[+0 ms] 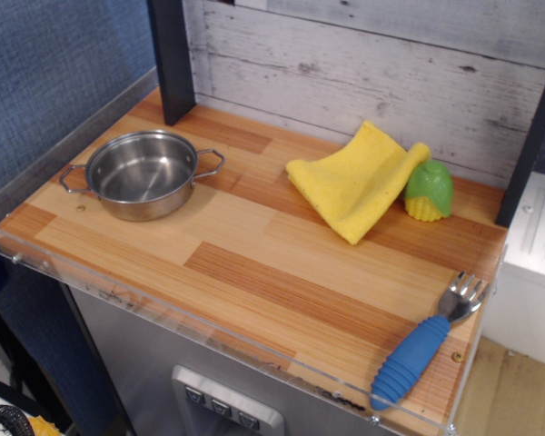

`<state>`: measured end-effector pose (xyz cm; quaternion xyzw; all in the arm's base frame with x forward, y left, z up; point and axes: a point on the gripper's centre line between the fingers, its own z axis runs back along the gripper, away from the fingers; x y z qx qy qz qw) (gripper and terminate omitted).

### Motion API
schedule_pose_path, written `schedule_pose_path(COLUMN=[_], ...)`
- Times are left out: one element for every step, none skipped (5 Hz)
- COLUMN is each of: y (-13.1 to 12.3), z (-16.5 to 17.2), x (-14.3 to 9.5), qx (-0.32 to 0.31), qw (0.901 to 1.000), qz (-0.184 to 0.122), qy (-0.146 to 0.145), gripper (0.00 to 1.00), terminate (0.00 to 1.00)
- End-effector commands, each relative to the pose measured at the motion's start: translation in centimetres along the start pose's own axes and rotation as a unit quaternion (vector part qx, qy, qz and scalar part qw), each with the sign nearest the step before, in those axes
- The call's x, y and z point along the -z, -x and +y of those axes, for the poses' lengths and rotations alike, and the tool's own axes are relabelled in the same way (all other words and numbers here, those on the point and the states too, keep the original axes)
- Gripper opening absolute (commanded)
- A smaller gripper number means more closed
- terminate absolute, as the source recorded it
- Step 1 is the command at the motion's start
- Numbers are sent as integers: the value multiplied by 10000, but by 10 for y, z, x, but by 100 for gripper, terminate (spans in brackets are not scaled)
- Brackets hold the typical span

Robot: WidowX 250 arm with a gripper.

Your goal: Move the yellow cloth to lean on the green and yellow vegetable

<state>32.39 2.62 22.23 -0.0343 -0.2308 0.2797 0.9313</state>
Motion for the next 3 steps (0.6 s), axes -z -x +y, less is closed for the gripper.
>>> schedule_pose_path(y=[-2, -2, -2], z=[1, 1, 1], x=[-15, -15, -15], qx=[-21, -21, -21], qw=[9998, 9998, 9998], qz=[-185, -185, -185], qy=[109, 109, 109], gripper=[100, 100, 100], terminate=[0, 0, 100])
